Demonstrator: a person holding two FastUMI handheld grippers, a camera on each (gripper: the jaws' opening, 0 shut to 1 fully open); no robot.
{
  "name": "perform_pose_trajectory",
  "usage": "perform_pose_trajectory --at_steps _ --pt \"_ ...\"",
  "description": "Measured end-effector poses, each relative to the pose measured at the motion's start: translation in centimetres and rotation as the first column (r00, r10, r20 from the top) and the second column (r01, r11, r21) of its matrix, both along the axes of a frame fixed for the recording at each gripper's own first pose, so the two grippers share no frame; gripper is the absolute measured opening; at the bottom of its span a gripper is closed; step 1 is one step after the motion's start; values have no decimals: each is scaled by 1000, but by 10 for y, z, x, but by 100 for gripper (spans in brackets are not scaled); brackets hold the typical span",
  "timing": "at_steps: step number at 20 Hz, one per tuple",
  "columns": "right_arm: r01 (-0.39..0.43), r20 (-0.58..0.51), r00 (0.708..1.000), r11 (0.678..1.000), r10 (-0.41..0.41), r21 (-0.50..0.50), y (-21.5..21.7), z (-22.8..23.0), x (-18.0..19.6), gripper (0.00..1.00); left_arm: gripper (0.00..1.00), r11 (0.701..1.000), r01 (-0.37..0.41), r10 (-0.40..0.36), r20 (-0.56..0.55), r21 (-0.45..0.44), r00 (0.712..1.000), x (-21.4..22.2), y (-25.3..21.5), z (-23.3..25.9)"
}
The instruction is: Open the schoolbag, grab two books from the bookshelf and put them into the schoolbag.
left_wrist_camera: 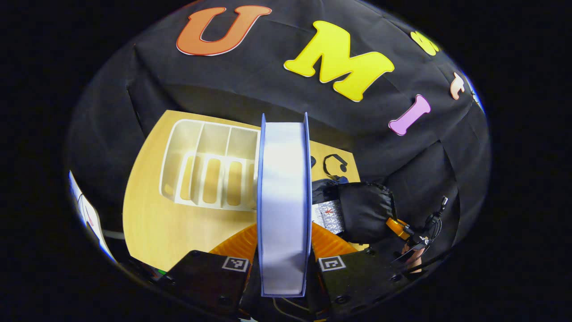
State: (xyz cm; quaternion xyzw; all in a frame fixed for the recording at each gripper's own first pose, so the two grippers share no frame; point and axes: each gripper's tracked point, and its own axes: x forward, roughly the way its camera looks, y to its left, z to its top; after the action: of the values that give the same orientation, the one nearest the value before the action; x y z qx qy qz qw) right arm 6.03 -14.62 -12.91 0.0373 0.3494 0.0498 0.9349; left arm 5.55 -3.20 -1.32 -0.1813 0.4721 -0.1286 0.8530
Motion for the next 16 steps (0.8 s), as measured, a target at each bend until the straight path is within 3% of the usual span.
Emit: perform_pose_trajectory --at_steps 5,6,8,14,15,16 --pt "6 1 1000 1000 -6 3 -5 0 -4 0 43 993 62 -64 -21 -100 998 -6 -67 -24" --pt "5 -1 1000 1000 -5 2 -5 -1 -5 3 39 991 69 -73 -29 -113 997 -6 -80 -32" --pt "1 2 1000 1000 -1 -10 -7 0 -4 2 43 986 88 -96 -54 -144 994 -7 -108 -49" --pt "10 1 1000 1000 -10 6 -9 1 1 3 42 967 75 -101 -94 -244 990 -3 -162 -99" --pt "14 1 1000 1000 -14 8 -11 1 3 0 47 962 62 -94 -109 -266 990 -4 -169 -108" --pt "15 -2 1000 1000 -15 10 -11 2 4 0 42 959 49 -87 -122 -279 989 -3 -176 -117"
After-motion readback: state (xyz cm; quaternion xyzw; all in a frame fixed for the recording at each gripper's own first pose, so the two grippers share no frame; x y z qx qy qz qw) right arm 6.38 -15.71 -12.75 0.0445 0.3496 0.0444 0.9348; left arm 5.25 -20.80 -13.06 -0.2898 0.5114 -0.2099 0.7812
